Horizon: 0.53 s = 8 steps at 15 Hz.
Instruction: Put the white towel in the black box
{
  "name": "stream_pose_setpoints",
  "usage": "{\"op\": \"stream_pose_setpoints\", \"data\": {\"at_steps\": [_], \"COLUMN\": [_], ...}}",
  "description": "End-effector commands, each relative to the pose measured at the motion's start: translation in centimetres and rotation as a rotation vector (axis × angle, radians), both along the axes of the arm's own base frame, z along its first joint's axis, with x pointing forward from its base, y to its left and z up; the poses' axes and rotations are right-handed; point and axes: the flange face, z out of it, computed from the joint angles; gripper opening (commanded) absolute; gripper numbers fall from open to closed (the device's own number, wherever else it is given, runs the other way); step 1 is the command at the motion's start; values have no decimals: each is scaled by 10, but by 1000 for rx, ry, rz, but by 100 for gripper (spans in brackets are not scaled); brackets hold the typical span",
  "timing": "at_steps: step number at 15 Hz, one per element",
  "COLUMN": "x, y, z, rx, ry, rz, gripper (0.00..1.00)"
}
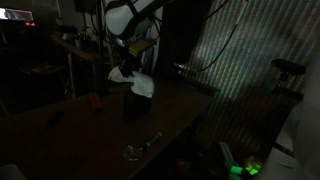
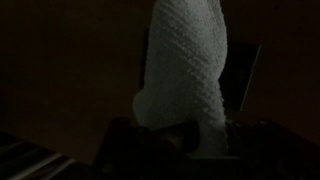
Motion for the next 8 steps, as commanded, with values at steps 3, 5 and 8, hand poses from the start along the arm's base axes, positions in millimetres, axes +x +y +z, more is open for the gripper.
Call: {"op": "stream_pose_setpoints", "data": {"at_steps": [3, 5, 8], "x": [-11, -13, -10], "y": [8, 5, 0], "z": [-26, -31, -36], "rx": [105, 131, 161], "ry": [195, 230, 218], "rz": [-57, -81, -91], "gripper": [0, 0, 0]}}
